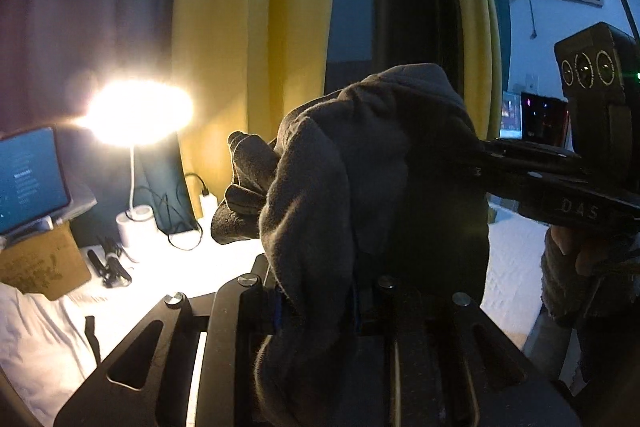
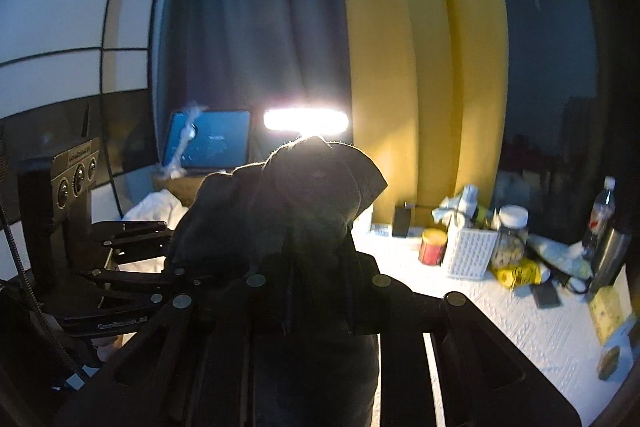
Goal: Fold small clothes
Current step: 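Lift the folded shirt with both grippers and hold it up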
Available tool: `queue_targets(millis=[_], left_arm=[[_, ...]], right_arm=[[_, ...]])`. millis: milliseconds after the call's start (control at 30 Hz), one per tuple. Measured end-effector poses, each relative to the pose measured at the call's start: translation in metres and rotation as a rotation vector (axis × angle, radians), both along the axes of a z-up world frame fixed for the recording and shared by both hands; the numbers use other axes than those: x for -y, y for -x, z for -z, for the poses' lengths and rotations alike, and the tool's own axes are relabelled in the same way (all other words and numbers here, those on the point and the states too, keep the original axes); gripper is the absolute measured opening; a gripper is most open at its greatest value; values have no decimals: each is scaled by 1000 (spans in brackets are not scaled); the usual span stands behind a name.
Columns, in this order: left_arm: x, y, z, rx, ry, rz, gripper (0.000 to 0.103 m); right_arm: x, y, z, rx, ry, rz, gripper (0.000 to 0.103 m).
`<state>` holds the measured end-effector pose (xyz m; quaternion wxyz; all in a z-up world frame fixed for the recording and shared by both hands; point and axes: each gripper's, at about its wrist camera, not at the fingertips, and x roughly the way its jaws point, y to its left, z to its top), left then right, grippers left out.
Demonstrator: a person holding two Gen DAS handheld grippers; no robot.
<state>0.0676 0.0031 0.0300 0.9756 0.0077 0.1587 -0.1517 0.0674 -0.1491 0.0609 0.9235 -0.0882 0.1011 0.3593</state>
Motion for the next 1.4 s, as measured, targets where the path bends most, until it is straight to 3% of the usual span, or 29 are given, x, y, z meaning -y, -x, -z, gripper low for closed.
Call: queue_targets(millis=[700, 1067, 1400], left_arm=[[-59, 63, -46, 191, -34, -112, 21], [-114, 102, -45, 183, -60, -202, 21], [-142, 112, -33, 107, -67, -238, 21]], right_arm=[[-45, 68, -49, 181, -44, -138, 20], [-97, 97, -46, 175, -50, -277, 20], [-124, 113, -32, 125, -28, -350, 20]])
